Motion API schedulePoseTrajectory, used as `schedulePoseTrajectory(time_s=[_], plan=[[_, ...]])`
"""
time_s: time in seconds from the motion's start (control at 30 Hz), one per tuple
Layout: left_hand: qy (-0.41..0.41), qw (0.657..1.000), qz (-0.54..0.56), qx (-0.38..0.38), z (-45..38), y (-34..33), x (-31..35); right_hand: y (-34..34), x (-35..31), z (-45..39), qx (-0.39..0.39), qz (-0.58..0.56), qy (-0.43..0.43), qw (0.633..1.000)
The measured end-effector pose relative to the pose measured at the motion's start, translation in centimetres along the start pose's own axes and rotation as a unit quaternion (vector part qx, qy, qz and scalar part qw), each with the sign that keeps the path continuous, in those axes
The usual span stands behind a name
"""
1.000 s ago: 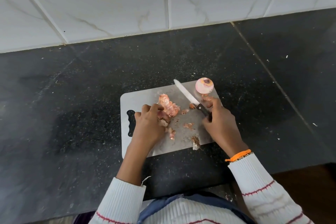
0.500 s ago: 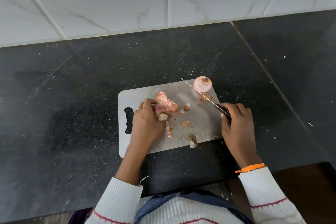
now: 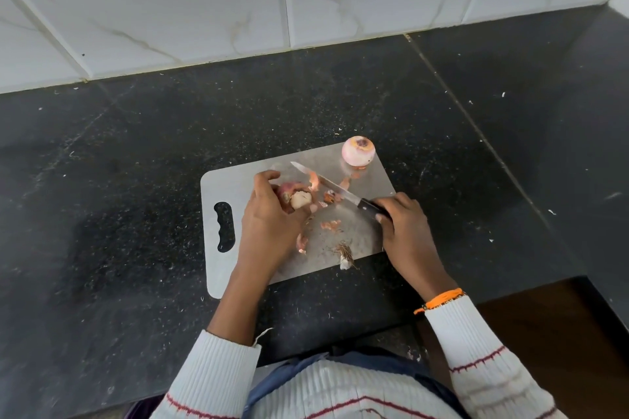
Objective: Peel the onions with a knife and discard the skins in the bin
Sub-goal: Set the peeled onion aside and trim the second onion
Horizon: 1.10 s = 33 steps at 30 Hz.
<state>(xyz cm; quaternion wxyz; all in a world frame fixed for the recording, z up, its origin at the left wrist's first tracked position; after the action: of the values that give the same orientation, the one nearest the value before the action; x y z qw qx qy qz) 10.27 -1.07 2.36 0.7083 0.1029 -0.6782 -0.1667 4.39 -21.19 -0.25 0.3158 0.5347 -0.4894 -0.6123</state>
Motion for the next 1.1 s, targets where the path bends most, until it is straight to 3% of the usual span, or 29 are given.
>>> schedulePoseTrajectory(time_s=[0.2, 0.37, 0.63, 0.87, 1.1], plan=[[-0.004, 0.997, 0.053, 0.05, 0.3, 2.2, 1.0, 2.3, 1.7, -0.3, -0.005, 0.072, 0.036, 0.997], [-0.013, 0.992, 0.088, 0.085, 0.4, 4.2, 1.6, 1.7, 0.5, -0.3, -0.11, 0.05, 0.123, 0.985], [-0.015, 0.994, 0.085, 0.071, 0.6, 3.5, 1.6, 0.7, 1.3, 0.0, -0.188, 0.094, 0.16, 0.964], [-0.011, 0.996, 0.08, 0.044, 0.5, 2.3, 1.5, 0.2, 0.6, -2.3, -0.104, 0.098, 0.126, 0.982], [0.004, 0.992, 0.109, 0.068, 0.2, 3.1, 1.1, 1.9, -0.1, -1.4, 0.035, 0.076, 0.101, 0.991]])
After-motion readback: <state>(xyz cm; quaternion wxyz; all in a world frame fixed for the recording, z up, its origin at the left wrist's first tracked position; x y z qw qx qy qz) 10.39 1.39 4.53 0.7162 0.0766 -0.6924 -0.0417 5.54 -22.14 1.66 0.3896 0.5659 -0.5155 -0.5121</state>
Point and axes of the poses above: each hand's wrist, its own z-axis away from the middle knuckle, its own y-axis out of the back of the hand, x = y × z, the point moved 9 cm from there along -z, towards the middle knuckle, and after that the axes turned 13 degrees about z, right-handed, at the moved point
